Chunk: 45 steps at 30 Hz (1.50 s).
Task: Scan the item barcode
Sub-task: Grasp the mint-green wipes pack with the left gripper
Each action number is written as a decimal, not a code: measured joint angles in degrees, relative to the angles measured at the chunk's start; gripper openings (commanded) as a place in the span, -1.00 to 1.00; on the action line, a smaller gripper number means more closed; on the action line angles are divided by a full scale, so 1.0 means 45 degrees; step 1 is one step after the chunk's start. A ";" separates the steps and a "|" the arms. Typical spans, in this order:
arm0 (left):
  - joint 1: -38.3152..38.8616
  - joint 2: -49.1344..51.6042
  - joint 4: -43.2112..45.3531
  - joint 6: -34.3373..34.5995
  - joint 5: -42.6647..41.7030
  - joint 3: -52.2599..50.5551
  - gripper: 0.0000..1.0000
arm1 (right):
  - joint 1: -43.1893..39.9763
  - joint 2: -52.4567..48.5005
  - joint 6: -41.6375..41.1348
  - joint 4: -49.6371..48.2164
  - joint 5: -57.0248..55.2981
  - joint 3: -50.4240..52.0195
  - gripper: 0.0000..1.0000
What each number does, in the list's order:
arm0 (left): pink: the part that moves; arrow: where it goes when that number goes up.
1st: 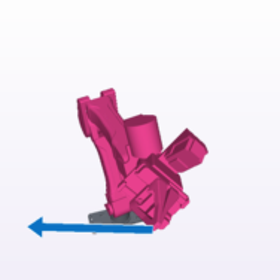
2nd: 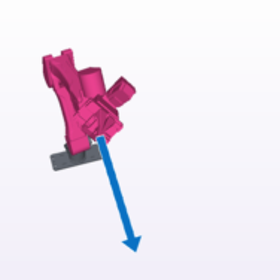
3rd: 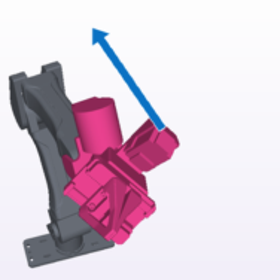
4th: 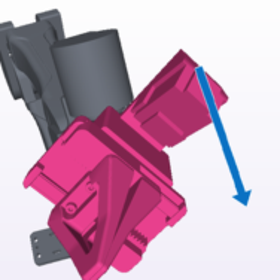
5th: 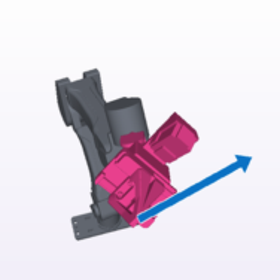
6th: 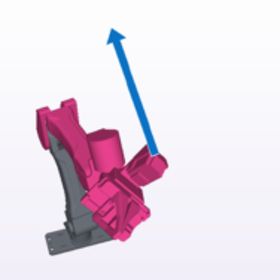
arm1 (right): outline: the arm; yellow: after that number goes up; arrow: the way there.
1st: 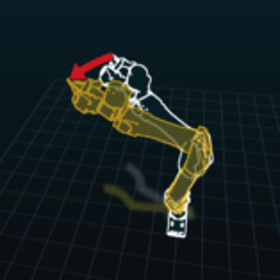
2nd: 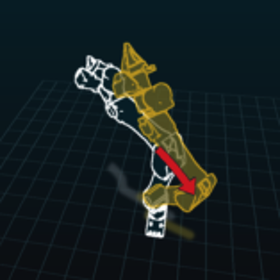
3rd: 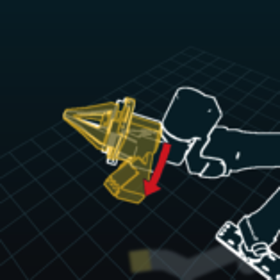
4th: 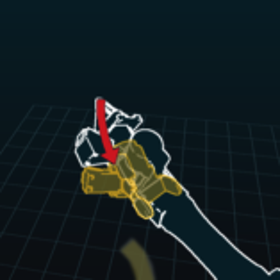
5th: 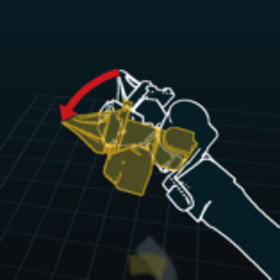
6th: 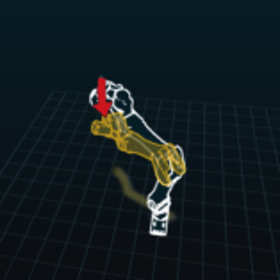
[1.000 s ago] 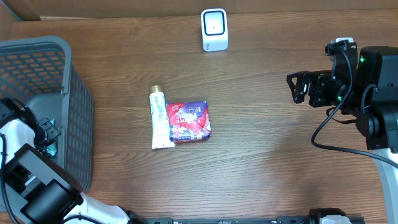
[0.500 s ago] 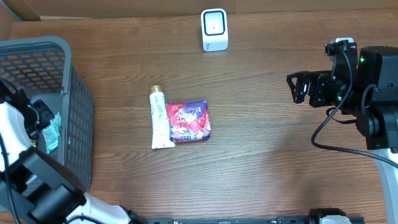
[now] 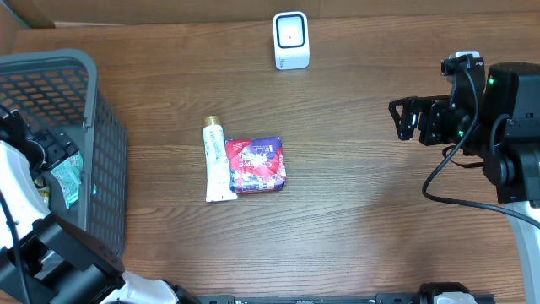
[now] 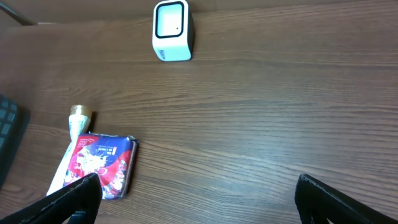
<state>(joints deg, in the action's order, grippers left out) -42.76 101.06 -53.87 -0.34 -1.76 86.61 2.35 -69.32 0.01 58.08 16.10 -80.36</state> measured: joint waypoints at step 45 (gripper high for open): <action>0.0000 0.2268 -0.0243 0.1564 0.1399 -0.1049 -0.92 | 0.0000 -0.0005 -0.0010 0.0000 0.0000 0.0000 1.00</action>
<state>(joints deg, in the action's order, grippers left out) -42.76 111.26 -54.96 6.70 4.54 81.89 2.35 -69.34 -0.03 58.08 16.10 -80.36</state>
